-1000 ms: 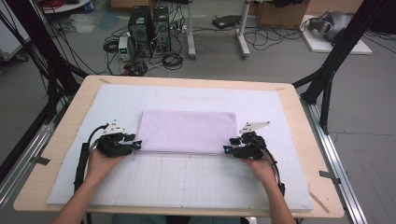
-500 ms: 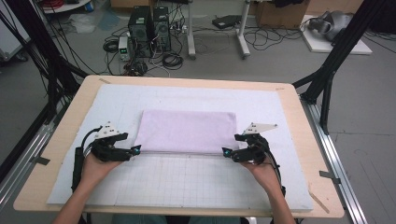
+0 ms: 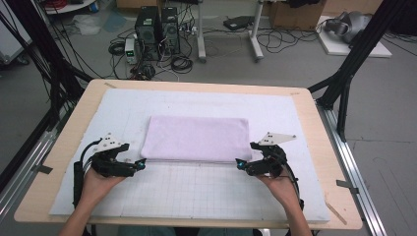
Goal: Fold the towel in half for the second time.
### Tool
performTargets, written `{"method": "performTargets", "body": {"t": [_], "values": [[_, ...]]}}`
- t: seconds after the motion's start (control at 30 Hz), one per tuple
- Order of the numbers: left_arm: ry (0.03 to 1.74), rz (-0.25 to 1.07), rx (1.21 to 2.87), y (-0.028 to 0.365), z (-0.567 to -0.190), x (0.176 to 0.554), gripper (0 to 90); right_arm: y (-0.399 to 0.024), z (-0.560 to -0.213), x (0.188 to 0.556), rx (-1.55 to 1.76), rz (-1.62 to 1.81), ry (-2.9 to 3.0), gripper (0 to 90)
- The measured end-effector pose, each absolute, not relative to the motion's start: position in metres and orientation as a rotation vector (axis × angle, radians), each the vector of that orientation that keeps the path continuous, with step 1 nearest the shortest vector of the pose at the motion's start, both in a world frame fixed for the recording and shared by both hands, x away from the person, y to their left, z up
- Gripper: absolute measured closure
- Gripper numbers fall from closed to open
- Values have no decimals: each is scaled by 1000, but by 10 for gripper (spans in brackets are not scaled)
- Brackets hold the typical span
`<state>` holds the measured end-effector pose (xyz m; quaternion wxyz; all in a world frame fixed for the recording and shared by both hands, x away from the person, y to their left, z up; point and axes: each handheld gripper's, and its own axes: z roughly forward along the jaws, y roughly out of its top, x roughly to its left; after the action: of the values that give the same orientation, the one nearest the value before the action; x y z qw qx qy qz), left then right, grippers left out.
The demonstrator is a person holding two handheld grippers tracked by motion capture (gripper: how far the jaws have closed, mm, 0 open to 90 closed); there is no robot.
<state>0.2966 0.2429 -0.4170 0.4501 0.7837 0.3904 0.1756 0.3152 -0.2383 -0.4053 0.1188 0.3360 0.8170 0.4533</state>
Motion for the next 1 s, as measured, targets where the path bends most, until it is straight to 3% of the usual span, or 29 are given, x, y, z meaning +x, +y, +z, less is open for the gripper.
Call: {"method": "performTargets", "body": {"t": [1.0], "values": [[957, 431, 1926, 260, -420, 262, 103, -276, -407, 275, 1004, 1339, 2319, 123]]}}
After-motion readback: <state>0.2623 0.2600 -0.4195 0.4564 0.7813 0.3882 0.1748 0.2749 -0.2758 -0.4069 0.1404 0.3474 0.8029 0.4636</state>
